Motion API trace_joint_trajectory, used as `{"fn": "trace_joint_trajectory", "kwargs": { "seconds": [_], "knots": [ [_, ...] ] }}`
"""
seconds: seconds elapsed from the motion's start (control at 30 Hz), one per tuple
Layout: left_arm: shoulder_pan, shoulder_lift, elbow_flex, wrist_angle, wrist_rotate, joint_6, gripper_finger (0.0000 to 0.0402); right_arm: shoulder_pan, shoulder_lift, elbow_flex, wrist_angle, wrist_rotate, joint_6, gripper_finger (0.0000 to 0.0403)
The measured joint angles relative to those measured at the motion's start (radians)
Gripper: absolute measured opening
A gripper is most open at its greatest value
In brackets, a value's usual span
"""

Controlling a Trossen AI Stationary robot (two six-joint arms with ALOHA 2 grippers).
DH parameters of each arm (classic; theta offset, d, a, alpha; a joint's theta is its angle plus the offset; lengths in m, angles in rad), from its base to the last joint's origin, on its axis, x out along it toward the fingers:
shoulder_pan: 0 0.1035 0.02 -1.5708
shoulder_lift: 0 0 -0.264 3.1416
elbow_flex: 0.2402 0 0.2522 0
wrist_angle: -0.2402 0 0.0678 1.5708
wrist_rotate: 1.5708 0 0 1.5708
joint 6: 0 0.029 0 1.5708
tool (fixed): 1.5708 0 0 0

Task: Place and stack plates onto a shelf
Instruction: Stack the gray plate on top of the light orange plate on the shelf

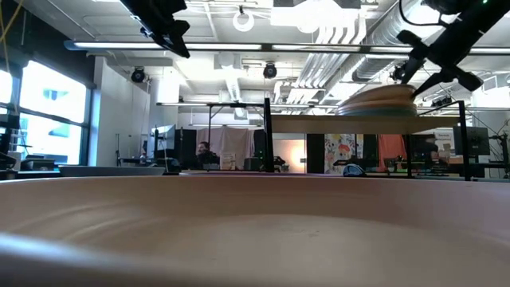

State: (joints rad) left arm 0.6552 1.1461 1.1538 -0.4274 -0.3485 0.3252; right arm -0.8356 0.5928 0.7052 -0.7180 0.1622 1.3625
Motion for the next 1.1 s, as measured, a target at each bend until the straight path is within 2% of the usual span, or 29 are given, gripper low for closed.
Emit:
{"fn": "trace_joint_trajectory", "kwargs": {
  "seconds": [0.37, 0.73, 1.1],
  "knots": [
    [0.000, 0.000, 0.000, 0.008, 0.000, -0.009, 0.0101, 0.000, -0.057, 0.000, -0.046, -0.043, 0.002, 0.0129],
    [0.000, 0.000, 0.000, 0.007, -0.001, -0.036, 0.0101, 0.000, -0.057, 0.000, -0.114, -0.013, 0.006, 0.0129],
    [0.000, 0.000, 0.000, 0.006, -0.002, -0.036, 0.0101, 0.000, 0.015, 0.000, -0.131, -0.012, -0.002, 0.0129]
  ]
}}
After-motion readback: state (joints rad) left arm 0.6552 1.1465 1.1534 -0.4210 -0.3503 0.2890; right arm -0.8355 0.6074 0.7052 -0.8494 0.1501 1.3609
